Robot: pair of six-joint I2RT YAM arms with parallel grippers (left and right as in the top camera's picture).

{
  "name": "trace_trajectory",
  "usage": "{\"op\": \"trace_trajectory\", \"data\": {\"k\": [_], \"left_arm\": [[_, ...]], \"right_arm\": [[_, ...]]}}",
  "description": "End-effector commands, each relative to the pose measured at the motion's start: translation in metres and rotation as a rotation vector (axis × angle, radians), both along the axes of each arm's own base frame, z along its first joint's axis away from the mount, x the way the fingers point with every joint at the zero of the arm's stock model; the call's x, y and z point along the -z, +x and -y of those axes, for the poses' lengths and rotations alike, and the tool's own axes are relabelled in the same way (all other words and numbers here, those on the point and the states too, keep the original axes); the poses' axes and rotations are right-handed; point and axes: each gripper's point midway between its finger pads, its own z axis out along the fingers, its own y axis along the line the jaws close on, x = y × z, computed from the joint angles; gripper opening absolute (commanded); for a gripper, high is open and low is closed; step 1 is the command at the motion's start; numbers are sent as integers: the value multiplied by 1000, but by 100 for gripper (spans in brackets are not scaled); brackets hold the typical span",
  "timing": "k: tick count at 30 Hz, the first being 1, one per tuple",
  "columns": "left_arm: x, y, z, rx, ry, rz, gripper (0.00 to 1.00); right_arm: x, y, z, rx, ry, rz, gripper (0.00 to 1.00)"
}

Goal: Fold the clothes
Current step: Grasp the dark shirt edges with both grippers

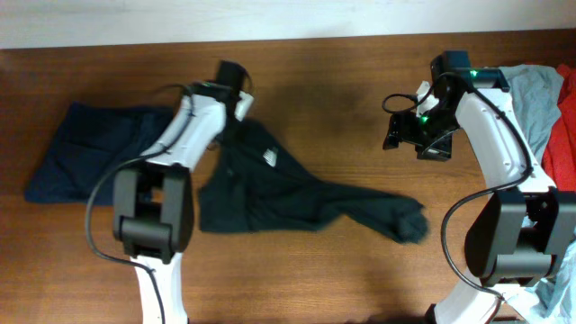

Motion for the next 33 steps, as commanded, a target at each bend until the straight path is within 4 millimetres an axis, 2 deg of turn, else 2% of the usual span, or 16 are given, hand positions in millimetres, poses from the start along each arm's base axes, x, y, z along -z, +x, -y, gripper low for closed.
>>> {"op": "trace_trajectory", "data": {"k": [1, 4, 5, 8, 9, 10, 11, 13, 15, 16, 20, 24, 28, 30, 32, 33], "left_arm": [[-18, 25, -49, -237, -22, 88, 0], [-16, 24, -52, -247, -97, 67, 1], [-15, 24, -54, -249, -96, 64, 4], [-15, 21, -55, -245, -91, 52, 35], [-14, 19, -55, -229, -85, 42, 49], [-14, 18, -55, -226, -83, 40, 52], [-14, 17, -55, -222, -82, 35, 62], [-13, 15, -55, -222, -80, 27, 63], [-14, 13, -55, -205, -73, 14, 63], [-15, 10, -56, -206, -71, 0, 63], [-23, 2, -55, -205, -67, -37, 63], [-39, -4, -56, -206, -62, -66, 63], [-60, -6, -54, -204, -76, -71, 63], [-70, -6, -54, -204, -76, -68, 63], [-76, -8, -54, -204, -75, -74, 63], [-78, -9, -54, -204, -74, -77, 63]], "right_arm": [[3, -8, -1, -4, -4, -16, 86], [15, -18, -2, -27, -3, -48, 86], [19, -23, -2, -39, -2, -64, 86], [34, -41, -3, -49, 6, -124, 85], [41, -51, -4, -50, 8, -158, 80], [45, -55, -5, -55, 13, -173, 77], [53, -68, -9, -79, 42, -207, 70], [57, -82, -28, -151, 166, -220, 61], [56, -87, -46, -207, 282, -194, 61], [59, -84, -50, -206, 311, -174, 64], [63, -70, -58, -185, 359, -104, 65], [65, -68, -64, -207, 354, -90, 63], [69, -75, -79, -276, 313, -105, 44], [74, -82, -81, -265, 247, -152, 23], [76, -84, -79, -264, 205, -165, 9], [76, -84, -79, -263, 206, -164, 7]]}}
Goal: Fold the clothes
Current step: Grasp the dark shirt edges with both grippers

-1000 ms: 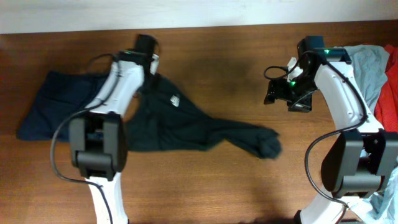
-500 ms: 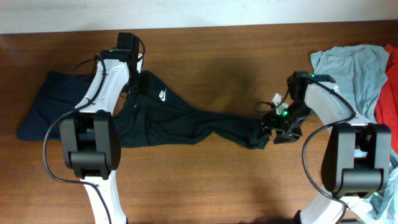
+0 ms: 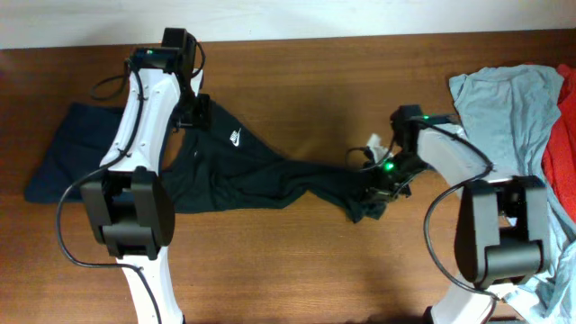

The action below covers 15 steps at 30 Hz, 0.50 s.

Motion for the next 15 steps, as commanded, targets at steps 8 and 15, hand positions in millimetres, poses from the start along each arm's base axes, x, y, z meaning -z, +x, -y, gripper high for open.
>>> {"op": "trace_trajectory", "data": {"k": [8, 15], "left_arm": [[-24, -8, 0, 15, -7, -20, 62], [-23, -17, 8, 20, -53, -58, 62]], "right_arm": [[-40, 52, 59, 197, -126, 151, 4], [-75, 86, 99, 330, -74, 252, 38]]}}
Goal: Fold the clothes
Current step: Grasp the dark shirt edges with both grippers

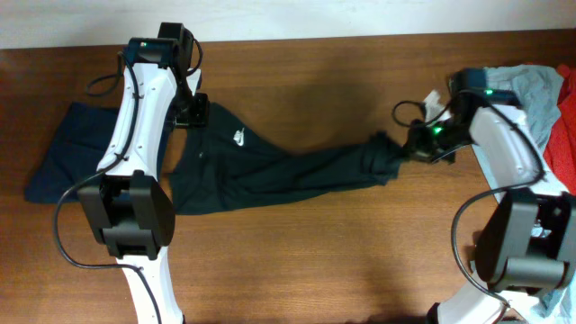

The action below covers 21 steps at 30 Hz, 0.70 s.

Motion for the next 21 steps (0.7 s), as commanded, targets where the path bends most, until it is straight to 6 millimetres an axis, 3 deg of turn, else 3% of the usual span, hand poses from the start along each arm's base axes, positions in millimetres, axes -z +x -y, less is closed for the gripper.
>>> {"op": "trace_trajectory", "data": {"k": [1, 2, 5, 9, 18, 21], "left_arm": [[-4, 1, 6, 17, -37, 3, 62], [-4, 0, 6, 17, -37, 0, 62], [-4, -1, 5, 16, -36, -4, 63], [-4, -1, 5, 16, -36, -4, 63], [-3, -7, 5, 15, -35, -30, 63], [-7, -10, 9, 17, -57, -37, 52]], "right_arm": [[-13, -7, 0, 8, 19, -8, 44], [-12, -12, -1, -4, 20, -30, 52], [-6, -32, -5, -53, -8, -100, 62], [10, -37, -3, -73, -75, -117, 73], [58, -32, -8, 6, -48, -75, 70], [67, -30, -7, 53, -44, -69, 67]]}}
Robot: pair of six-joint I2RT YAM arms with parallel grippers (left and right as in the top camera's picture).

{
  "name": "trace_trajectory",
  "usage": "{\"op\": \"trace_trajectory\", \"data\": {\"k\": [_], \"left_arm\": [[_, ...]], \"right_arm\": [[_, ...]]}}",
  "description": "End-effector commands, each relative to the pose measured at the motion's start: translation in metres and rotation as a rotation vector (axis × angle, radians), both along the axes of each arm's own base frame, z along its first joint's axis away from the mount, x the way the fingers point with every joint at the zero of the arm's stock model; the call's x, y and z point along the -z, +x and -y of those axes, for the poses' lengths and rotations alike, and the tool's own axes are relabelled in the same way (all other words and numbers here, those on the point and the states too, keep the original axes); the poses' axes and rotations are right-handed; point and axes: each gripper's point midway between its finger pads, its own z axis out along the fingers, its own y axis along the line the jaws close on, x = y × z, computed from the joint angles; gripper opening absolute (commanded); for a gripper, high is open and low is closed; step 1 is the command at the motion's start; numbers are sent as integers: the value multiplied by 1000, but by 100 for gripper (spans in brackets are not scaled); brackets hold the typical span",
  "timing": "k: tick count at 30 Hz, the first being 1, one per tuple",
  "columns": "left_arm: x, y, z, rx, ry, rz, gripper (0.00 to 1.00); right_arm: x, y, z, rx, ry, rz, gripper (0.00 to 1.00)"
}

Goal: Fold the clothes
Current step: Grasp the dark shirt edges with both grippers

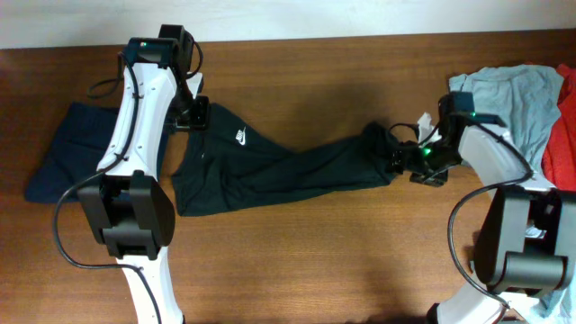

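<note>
A dark garment (pixel 270 171) with a small white logo lies stretched across the table's middle. My left gripper (pixel 198 117) sits at its upper left corner, shut on the cloth there. The garment's narrow right end is bunched at my right gripper (pixel 394 155), which is shut on it. The fingertips of both grippers are hidden by arm and cloth.
A folded navy garment (pixel 67 148) lies at the left, partly under the left arm. A pile with a light blue shirt (pixel 508 94) and a red piece (pixel 562 130) fills the right edge. The brown table (pixel 297 261) shows bare wood along the front.
The right arm has shifted a little left and toward the front, still holding the garment's right end. The light blue shirt shows more. The left arm and the garment's left corner stay put.
First the left gripper was on the crumpled garment's top and the right gripper hung apart from it. Then the left end sat further left and the right gripper was down on the leg end. After that the leg end was up and right, the garment stretched, as now.
</note>
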Motion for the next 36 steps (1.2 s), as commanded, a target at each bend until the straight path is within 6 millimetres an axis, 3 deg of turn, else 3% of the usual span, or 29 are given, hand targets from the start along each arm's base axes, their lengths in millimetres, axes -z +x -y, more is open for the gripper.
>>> {"op": "trace_trajectory", "data": {"k": [1, 4, 8, 11, 13, 15, 17, 26, 29, 32, 36], "left_arm": [[-12, -1, 8, 13, -52, 6, 46], [-47, 0, 16, 60, -99, 74, 41], [-107, 3, 16, 67, -110, 242, 49], [-141, -9, 15, 70, -114, 322, 58], [-150, -23, 14, 52, -116, 312, 58], [-148, -36, 12, 6, -121, 266, 57], [-144, -42, 14, -28, -135, 237, 53], [-128, -50, 23, -74, -189, 164, 53], [-123, -57, 24, -84, -188, 137, 52], [-114, -79, 30, -62, -181, 84, 52], [-86, -117, 46, -19, -159, -33, 52]], "right_arm": [[8, -2, -4, 72, 16, -4, 64], [13, 4, -10, 71, 54, 36, 57], [17, 7, -20, 61, 115, 77, 46], [13, 10, -24, 56, 150, 96, 20], [7, 13, -29, 44, 181, 112, 12], [-4, 18, -34, 37, 218, 131, 4], [-20, 21, -39, 10, 256, 164, 4], [-125, 24, -35, -49, 189, 431, 4], [-140, 21, -23, -28, 98, 479, 4], [-143, 16, -16, -10, 50, 476, 4], [-143, 15, -16, -10, 50, 471, 4]]}}
